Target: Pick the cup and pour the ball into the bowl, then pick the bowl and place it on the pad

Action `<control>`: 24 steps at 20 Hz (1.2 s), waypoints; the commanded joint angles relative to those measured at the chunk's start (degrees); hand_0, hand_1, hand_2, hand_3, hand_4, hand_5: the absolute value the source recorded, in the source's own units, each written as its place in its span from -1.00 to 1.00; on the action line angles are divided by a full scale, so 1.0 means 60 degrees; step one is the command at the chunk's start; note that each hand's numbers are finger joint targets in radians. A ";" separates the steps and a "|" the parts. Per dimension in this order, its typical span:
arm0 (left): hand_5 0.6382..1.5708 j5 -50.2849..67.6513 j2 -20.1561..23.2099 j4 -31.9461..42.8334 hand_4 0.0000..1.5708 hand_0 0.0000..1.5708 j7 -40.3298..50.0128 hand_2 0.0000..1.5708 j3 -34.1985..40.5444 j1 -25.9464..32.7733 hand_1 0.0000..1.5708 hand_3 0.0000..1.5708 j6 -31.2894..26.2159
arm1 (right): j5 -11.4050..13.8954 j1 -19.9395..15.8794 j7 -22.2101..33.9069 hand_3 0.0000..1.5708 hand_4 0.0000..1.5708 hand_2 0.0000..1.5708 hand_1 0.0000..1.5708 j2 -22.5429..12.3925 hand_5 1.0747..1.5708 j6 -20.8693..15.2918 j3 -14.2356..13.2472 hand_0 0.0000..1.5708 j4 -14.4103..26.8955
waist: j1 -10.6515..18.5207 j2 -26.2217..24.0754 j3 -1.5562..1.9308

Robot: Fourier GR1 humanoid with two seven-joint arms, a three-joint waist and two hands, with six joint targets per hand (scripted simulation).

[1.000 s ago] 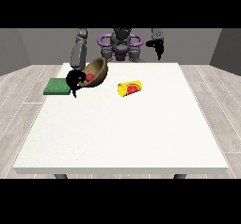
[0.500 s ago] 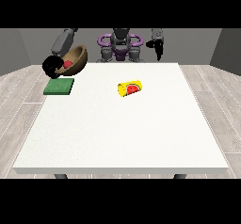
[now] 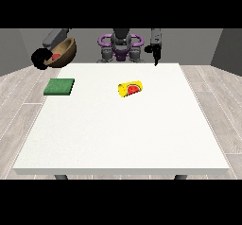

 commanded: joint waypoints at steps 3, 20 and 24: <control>0.52 0.0078 -0.0059 0.0662 0.50 -1.00 -0.0422 -1.00 0.0502 -0.1071 -1.00 -1.00 -0.0025 | -0.0353 -0.0026 -0.0446 -0.03 0.20 1.00 1.00 -0.0048 0.74 0.0401 -0.0257 1.00 0.0182 | -0.0049 0.0904 0.0003; 0.58 -0.0217 -0.0423 0.1130 0.50 -1.00 -0.1822 -1.00 -0.0685 -0.0578 -1.00 -1.00 0.1239 | 0.0557 -0.0156 -0.1889 0.62 -1.00 0.50 0.51 -0.1622 0.99 -0.0425 -0.0124 0.51 0.0780 | 0.0186 0.1529 0.0001; 0.52 0.0198 -0.0426 0.0702 0.54 -1.00 -0.1222 -1.00 -0.2658 0.0239 -1.00 -1.00 0.2157 | 0.0425 -0.0384 -0.1233 -0.11 -0.17 0.00 0.08 -0.1577 0.63 0.0482 0.0060 0.08 0.0870 | 0.0195 0.0953 0.0004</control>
